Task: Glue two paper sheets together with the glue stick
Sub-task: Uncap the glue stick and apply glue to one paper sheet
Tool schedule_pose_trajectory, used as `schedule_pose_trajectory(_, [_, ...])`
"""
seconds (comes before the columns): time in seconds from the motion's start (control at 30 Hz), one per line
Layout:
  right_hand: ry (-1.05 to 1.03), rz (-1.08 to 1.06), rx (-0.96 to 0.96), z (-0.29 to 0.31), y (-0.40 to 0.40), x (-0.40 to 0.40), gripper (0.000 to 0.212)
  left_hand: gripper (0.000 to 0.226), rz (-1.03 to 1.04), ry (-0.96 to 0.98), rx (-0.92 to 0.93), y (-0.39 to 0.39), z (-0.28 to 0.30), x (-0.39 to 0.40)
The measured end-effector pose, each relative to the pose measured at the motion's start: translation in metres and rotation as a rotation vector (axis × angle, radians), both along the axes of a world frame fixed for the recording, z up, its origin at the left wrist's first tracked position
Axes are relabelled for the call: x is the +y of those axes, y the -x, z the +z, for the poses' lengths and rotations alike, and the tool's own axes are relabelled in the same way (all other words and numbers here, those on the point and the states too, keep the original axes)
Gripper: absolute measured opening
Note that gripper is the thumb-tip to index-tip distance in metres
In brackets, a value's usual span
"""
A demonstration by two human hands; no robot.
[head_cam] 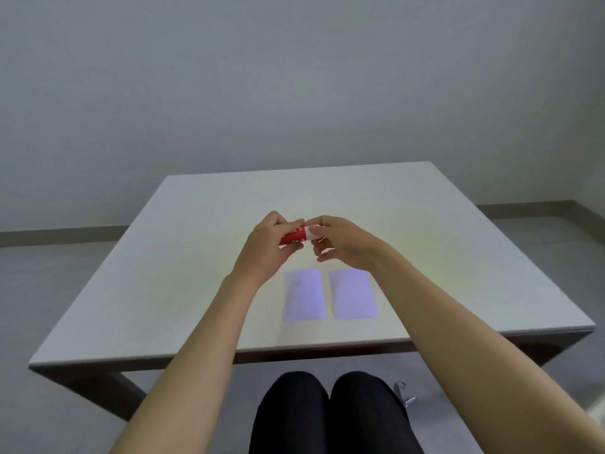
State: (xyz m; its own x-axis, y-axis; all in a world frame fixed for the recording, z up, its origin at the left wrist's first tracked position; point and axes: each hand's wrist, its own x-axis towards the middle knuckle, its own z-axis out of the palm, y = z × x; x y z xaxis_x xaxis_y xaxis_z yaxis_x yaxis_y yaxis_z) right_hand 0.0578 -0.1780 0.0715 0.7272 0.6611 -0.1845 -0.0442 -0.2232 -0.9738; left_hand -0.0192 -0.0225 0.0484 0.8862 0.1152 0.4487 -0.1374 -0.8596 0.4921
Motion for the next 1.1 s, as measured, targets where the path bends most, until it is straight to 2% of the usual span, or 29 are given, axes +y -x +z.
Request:
schedule_pose_trajectory(0.13, [0.149,-0.073,-0.001,0.006,0.003,-0.004,0.056,0.048,0.005,-0.012,-0.004,0.003,0.004,-0.002])
schedule_pose_trajectory(0.17, [0.18,-0.11,-0.028,0.006,0.003,-0.003,0.058,0.047,-0.004,-0.013,-0.009,0.004,0.005,-0.004])
schedule_pose_trajectory(0.23, [0.157,-0.122,-0.059,0.005,0.002,-0.004,0.044,0.046,-0.021,-0.014,-0.017,0.004,0.007,-0.006])
schedule_pose_trajectory(0.3, [0.075,-0.017,-0.04,0.004,-0.001,-0.008,0.017,0.046,-0.016,-0.021,-0.012,0.003,0.007,-0.004])
schedule_pose_trajectory(0.33, [0.067,0.032,-0.037,0.006,-0.001,-0.011,0.015,0.046,-0.011,-0.021,-0.006,0.003,0.006,-0.003])
schedule_pose_trajectory(0.4, [0.138,0.058,-0.044,0.008,-0.001,-0.012,0.034,0.046,-0.014,-0.016,0.004,0.003,0.005,-0.004])
schedule_pose_trajectory(0.47, [0.242,-0.02,-0.06,0.008,0.001,-0.006,0.059,0.046,-0.025,-0.017,0.012,0.001,0.004,-0.008])
schedule_pose_trajectory(0.5, [0.269,-0.057,-0.093,0.008,0.002,-0.004,0.06,0.045,-0.028,-0.018,0.016,0.001,0.004,-0.009])
schedule_pose_trajectory(0.57, [0.213,-0.067,-0.11,0.004,0.0,-0.004,0.044,0.042,-0.023,-0.02,0.028,0.0,0.001,-0.008])
schedule_pose_trajectory(0.63, [0.129,0.04,-0.097,0.002,-0.004,-0.01,0.026,0.04,-0.011,-0.012,0.045,0.0,-0.002,-0.005])
schedule_pose_trajectory(0.7, [0.138,0.086,-0.087,0.002,-0.004,-0.012,0.034,0.039,-0.004,-0.004,0.059,0.0,-0.006,-0.005])
schedule_pose_trajectory(0.77, [0.227,-0.006,-0.067,0.002,-0.005,-0.007,0.05,0.039,-0.007,-0.008,0.066,-0.001,-0.007,-0.008])
schedule_pose_trajectory(0.8, [0.262,-0.051,-0.081,0.002,-0.004,-0.005,0.05,0.038,-0.01,-0.009,0.069,-0.003,-0.008,-0.009])
schedule_pose_trajectory(0.87, [0.228,-0.067,-0.138,0.001,-0.006,-0.005,0.036,0.036,-0.004,0.0,0.079,-0.006,-0.008,-0.008])
schedule_pose_trajectory(0.93, [0.073,-0.014,-0.173,0.002,-0.011,-0.01,0.02,0.036,0.02,0.118,0.095,-0.006,-0.008,-0.005])
schedule_pose_trajectory(0.97, [-0.002,-0.022,-0.176,0.002,-0.014,-0.013,0.02,0.036,0.027,0.228,0.108,-0.005,-0.007,-0.003])
schedule_pose_trajectory(1.03, [-0.106,-0.158,-0.149,0.0,-0.023,-0.02,0.028,0.029,0.02,0.436,0.127,-0.003,-0.007,0.0])
schedule_pose_trajectory(1.1, [-0.088,-0.357,-0.158,-0.006,-0.034,-0.027,0.033,0.014,0.035,0.581,0.124,0.001,-0.009,0.004])
